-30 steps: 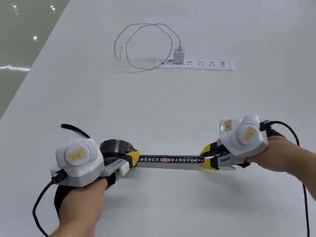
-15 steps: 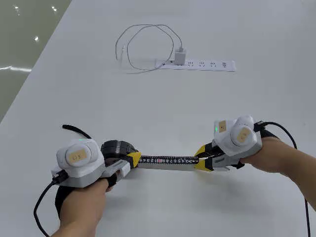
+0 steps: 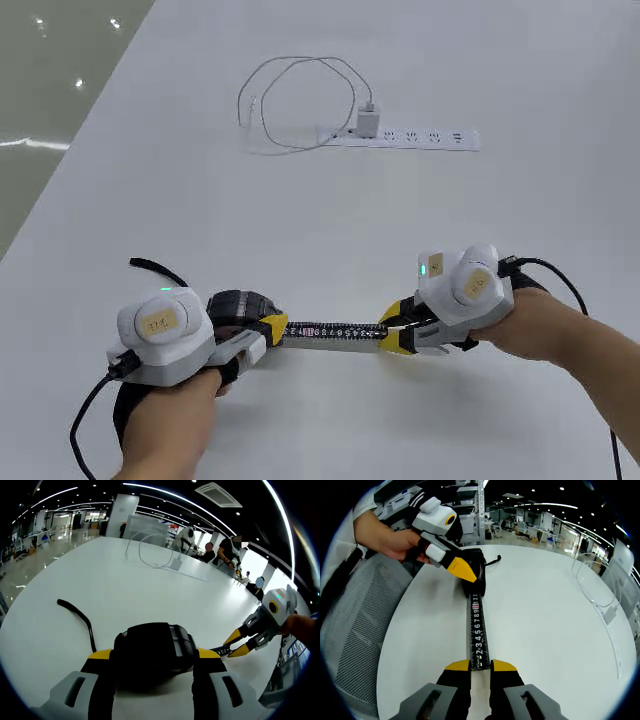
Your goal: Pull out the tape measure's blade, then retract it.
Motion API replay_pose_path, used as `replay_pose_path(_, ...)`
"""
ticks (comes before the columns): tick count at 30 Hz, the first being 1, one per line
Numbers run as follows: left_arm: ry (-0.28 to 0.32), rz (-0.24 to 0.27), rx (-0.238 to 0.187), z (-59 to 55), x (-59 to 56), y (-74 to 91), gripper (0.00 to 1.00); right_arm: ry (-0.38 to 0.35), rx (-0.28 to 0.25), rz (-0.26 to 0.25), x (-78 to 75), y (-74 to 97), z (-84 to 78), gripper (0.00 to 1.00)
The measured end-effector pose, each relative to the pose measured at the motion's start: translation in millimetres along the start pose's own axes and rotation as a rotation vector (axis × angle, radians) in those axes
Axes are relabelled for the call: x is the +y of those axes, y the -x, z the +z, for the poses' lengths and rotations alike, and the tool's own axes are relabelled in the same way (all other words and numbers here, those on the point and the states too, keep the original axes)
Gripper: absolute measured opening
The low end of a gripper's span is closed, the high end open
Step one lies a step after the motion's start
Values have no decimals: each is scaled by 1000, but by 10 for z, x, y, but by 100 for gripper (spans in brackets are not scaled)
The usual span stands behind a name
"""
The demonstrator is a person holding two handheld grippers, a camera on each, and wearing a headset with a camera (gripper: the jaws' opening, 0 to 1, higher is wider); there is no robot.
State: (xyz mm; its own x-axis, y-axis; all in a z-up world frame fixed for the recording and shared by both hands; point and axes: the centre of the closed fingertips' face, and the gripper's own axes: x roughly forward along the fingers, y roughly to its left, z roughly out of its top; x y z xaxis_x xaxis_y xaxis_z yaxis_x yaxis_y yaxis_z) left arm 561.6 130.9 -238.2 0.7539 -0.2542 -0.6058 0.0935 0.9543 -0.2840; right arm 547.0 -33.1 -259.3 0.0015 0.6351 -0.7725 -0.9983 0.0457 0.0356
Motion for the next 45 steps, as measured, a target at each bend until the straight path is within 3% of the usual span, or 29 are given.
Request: replay_pose_path(45,6,-1,-1,3,2,-5,58,0,-46,24,24,-339,377,9)
